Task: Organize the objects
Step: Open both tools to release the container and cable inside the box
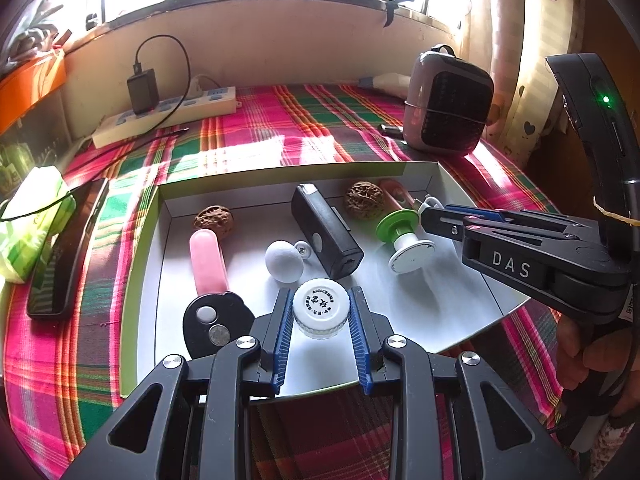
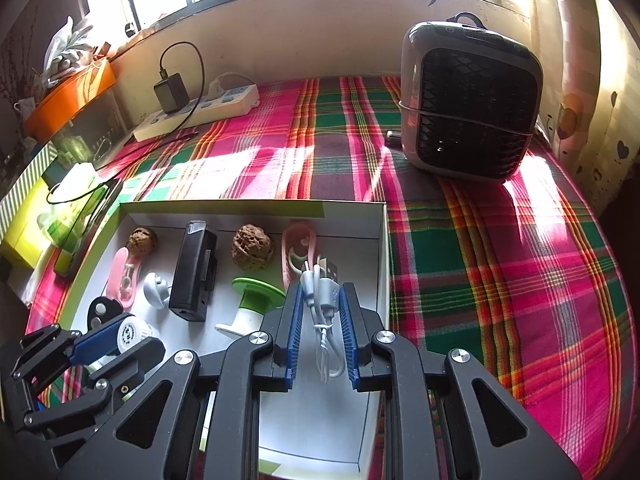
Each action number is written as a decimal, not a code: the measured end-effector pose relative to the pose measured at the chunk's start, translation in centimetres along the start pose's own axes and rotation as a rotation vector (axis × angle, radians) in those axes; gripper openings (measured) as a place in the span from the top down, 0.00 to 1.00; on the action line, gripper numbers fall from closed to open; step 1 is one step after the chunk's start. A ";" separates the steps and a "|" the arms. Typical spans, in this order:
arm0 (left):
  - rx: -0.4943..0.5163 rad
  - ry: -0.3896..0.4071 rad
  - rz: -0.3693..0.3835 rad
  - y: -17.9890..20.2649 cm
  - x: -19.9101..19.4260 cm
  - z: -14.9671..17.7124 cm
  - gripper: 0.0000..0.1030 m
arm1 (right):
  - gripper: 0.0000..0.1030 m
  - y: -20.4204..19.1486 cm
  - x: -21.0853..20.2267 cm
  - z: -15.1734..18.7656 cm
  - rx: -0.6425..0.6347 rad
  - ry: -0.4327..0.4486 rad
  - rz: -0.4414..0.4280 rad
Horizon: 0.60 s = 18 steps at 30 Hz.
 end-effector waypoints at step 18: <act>-0.010 -0.015 -0.010 -0.3 0.7 0.1 0.75 | 0.81 -0.3 0.2 0.0 -0.003 0.004 -0.005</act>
Point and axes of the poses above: each gripper's, at about its wrist camera, not at the fingertips, and x roughly the way its jaws point, y to its right, z to its underside, the point moved 10 cm from there along x, roughly the way its jaws point, and after that the axes turned 3 degrees about -z, right-handed, at the moved point
